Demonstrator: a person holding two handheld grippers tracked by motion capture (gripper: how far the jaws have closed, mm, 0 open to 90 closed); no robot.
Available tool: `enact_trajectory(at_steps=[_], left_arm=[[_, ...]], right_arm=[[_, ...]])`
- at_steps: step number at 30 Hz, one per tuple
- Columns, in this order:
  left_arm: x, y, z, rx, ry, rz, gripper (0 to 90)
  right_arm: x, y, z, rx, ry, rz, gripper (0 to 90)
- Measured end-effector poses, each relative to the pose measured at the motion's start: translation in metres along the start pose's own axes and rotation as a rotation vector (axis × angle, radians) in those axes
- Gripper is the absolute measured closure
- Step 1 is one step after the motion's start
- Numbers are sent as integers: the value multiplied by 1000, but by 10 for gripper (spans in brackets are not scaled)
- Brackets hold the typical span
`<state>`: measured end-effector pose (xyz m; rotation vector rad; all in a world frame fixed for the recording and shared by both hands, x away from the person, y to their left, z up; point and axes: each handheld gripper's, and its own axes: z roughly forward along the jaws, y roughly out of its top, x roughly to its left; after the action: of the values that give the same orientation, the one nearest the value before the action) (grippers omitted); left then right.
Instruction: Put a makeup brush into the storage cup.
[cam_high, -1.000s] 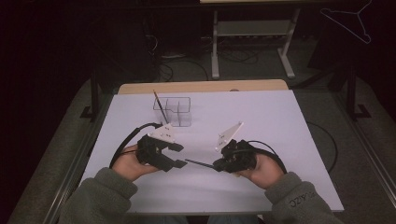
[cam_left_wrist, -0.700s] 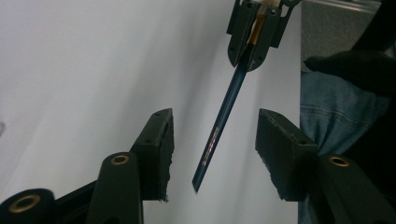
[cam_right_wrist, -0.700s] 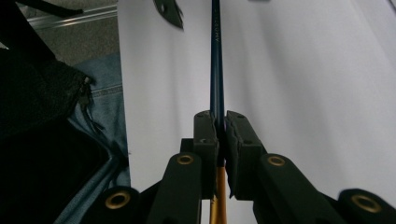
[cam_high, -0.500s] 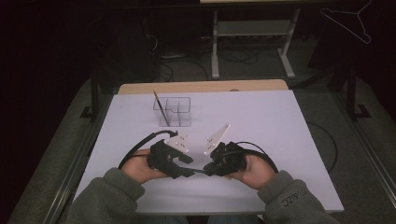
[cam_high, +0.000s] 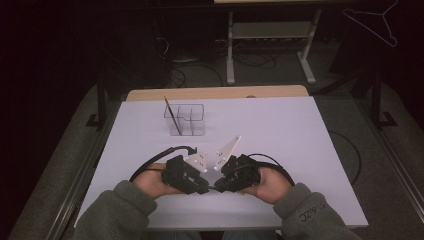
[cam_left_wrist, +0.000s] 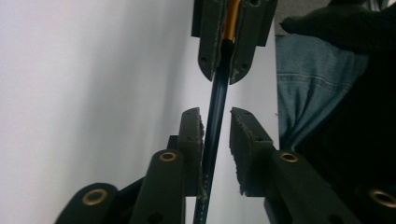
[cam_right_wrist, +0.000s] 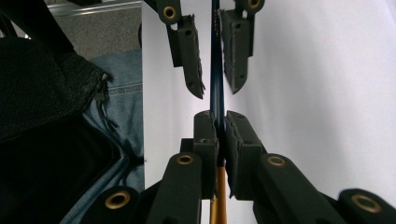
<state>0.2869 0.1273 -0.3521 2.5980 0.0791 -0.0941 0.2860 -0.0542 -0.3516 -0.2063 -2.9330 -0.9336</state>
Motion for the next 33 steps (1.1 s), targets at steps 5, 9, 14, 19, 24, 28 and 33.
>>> enact_trajectory(at_steps=[5, 9, 14, 19, 24, 28, 33], left_arm=[[-1, -1, 1, 12, -26, 14, 821], [-4, -2, 2, 2, -34, 23, 841], [-4, -4, 1, -4, -31, 38, 846], [-3, -6, -3, -17, -21, 34, 847], [-1, -13, -7, -41, 7, 4, 848], [0, -20, -10, -49, 20, -9, 847], [3, -26, -14, -64, 41, -26, 847]], right_arm=[[1, 0, 0, -3, 17, -14, 824], [3, 0, 0, -7, 31, -15, 824], [3, 0, -1, -9, 41, -22, 823], [1, -1, -3, -37, 33, -7, 779], [-4, -9, -6, -85, 3, 44, 631], [-9, -19, -13, -134, -27, 108, 523], [-15, -33, -21, -199, -21, 194, 457]])
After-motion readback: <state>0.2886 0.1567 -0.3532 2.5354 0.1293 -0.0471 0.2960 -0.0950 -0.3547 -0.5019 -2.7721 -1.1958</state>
